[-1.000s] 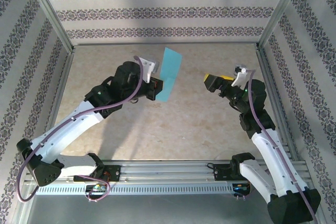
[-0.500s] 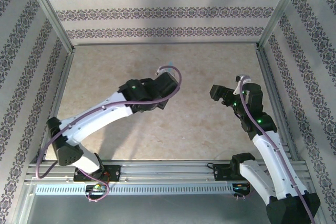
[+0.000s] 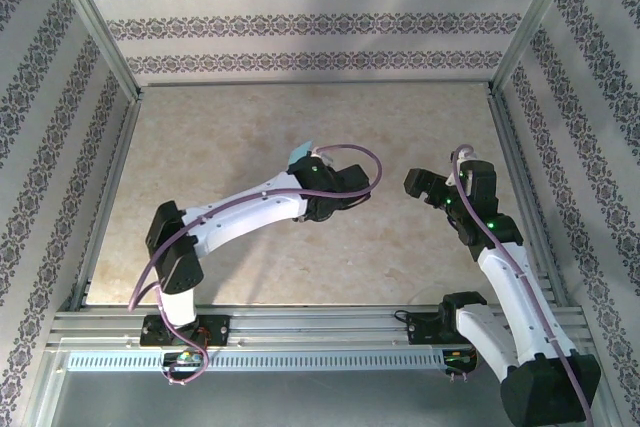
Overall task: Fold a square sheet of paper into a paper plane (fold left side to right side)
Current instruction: Turn over the paper at the center of the table.
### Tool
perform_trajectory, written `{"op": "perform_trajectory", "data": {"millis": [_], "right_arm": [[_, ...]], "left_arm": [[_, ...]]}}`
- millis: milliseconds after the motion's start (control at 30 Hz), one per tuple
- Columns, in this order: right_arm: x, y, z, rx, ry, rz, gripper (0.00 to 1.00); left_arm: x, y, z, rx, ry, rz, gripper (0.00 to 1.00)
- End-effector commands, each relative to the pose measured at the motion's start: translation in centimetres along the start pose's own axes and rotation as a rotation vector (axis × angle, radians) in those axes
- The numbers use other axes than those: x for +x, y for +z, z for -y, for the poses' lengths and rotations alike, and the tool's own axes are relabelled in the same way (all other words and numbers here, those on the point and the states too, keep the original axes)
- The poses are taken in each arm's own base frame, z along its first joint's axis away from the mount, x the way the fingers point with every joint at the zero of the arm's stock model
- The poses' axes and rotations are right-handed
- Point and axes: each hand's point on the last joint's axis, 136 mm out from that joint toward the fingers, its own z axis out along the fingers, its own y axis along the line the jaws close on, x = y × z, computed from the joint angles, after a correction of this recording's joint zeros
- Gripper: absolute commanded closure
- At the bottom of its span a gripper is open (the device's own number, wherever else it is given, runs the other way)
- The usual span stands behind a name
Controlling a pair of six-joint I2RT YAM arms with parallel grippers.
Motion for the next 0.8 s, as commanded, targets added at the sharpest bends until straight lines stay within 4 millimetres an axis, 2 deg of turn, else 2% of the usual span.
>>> {"op": "perform_trajectory", "data": {"millis": [0, 167, 500, 767], "right_arm": [[0.8, 0.4, 1.1, 0.028, 0.024, -0.022, 0.02], [1.1, 0.6, 2.2, 0.054, 0.044, -0.029, 0.02], [1.8, 0.8, 3.1, 0.061, 0.051, -0.045, 0.02], [2.3, 1.2, 3.5, 0.056, 0.058, -0.059, 0.02]], "left_arm": [[0.9, 0.1, -1.4, -0.112, -0.012, -0.028, 1.00], [1.7, 1.7, -0.1, -0.123, -0.024, -0.076, 1.00], [3.7, 5.3, 3.4, -0.023, -0.087, -0.209, 1.00], [4.7, 7.1, 5.7, 0.061, -0.133, -0.283, 1.00]]}}
